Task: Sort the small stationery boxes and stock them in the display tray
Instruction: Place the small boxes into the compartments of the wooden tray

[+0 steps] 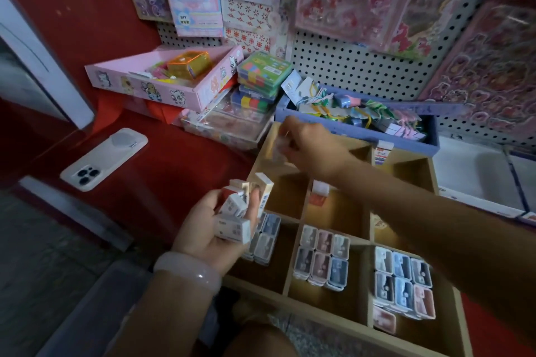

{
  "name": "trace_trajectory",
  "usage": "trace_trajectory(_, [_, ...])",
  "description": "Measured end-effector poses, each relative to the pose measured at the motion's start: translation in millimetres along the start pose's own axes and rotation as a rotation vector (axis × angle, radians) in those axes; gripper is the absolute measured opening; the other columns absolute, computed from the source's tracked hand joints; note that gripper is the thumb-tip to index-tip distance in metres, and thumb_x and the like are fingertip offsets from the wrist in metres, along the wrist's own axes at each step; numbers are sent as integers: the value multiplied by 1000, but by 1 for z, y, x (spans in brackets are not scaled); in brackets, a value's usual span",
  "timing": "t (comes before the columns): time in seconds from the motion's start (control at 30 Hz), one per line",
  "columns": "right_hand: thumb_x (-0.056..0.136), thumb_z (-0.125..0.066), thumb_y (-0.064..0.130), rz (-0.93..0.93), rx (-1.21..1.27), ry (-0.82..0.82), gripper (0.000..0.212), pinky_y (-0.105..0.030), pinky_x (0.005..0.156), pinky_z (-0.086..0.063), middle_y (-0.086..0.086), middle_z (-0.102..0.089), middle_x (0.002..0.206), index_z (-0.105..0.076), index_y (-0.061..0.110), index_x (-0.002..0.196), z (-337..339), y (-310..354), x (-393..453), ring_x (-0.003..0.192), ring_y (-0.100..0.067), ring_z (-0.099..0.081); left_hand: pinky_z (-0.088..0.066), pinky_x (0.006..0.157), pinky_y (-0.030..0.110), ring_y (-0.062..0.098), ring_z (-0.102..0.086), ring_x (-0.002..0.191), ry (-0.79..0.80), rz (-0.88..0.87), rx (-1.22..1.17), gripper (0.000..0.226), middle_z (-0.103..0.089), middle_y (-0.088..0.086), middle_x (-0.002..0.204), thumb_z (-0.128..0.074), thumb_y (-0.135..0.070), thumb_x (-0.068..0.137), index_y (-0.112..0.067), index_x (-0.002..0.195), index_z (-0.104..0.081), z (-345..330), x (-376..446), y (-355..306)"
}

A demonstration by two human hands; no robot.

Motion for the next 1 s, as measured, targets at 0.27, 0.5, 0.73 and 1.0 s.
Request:
trace_trajectory(0.27, [91, -54, 20, -99, -133, -33, 31, -38, 82, -40, -16, -48, 116, -48, 6, 117, -53, 4, 8, 112, -33, -44, -58, 50, 32, 28, -69, 56, 24, 8, 52, 45, -67, 23, 76, -53, -10, 85, 11, 124, -51, 1, -28, 5])
trace_trajectory(0.5, [95, -46, 27, -124, -287, 29, 40, -39, 90, -39, -13, -46, 125, -40, 9, 130, -55, 6, 9, 119, -31, -42, -55, 45, 31, 32, -69, 67, -20, 6, 83, 44, -65, 29, 96, -54, -15, 88, 10, 123, -52, 5, -34, 5])
trace_trajectory(0.73, [92, -47, 42, -135, 587, 93, 34, -26, 63, -49, -6, -66, 83, -60, 11, 99, 9, 49, -50, 70, -22, -62, -56, 48, 32, 37, -61, 97, -33, -31, 98, 35, -58, 33, 116, -54, -11, 90, 9, 118, -56, 5, -39, 5])
trace_trajectory(1.0, [86, -63, 7, -282, 818, 212, 11, -20, 53, -53, -12, -66, 76, -53, 4, 89, 16, 36, -98, 60, -14, -65, -57, 47, 35, 38, -56, 109, -21, -34, 134, 29, -61, 28, 112, -51, -10, 91, 6, 113, -58, -6, -37, 27])
Point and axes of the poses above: each hand's wrist, its own x-axis towards the middle knuckle, its own z-axis out of the back of the hand, y = z × x, the point moved 9 cm from there along x, towards the middle knuckle
